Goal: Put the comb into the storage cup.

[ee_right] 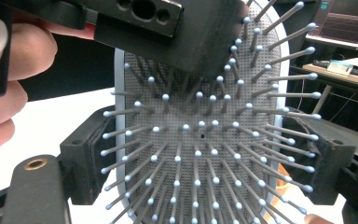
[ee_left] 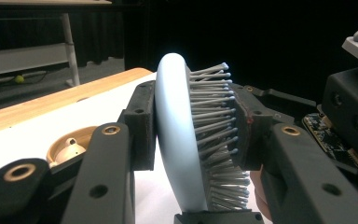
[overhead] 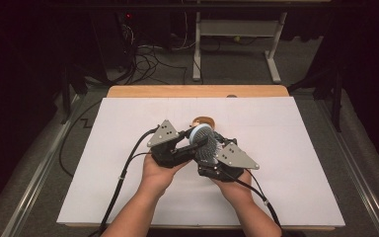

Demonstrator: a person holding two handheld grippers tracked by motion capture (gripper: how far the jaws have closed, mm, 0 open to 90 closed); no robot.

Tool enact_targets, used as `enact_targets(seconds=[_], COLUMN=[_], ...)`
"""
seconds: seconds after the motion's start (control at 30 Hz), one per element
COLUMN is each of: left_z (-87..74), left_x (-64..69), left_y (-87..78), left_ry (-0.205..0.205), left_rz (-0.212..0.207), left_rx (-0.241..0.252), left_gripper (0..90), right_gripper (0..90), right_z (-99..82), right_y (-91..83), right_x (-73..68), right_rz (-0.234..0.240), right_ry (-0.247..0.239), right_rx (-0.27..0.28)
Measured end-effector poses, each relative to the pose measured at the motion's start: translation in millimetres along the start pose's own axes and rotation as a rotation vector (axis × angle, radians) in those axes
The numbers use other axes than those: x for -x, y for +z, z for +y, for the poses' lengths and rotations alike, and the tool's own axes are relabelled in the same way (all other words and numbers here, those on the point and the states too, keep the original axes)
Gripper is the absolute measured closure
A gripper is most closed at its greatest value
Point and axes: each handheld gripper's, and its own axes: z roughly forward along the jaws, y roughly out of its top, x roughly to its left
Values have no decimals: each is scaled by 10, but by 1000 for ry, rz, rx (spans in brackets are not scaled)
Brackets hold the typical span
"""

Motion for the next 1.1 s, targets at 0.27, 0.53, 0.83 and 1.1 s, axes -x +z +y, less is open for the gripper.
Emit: enact_targets(seconds=[0.27, 0.53, 0.83, 1.1], left_z=[16, 50, 81, 99], left_x=[13, -14, -61, -114], left_y=[-17, -79, -169, -268], left_ry=[6, 11, 23, 41], left_rz=[3, 15, 31, 57], left_rx=[11, 33, 50, 51], left_gripper=[591, 593, 593, 593], right_gripper=[191, 123, 2, 2], right_z=[12, -12, -36, -75], right_y=[-8, 27, 58, 43], right_x=[6, 40, 75, 89], right_rz=[7, 46, 86, 102], right_ry=[5, 49, 94, 111], right_rx=[9, -14, -41, -64])
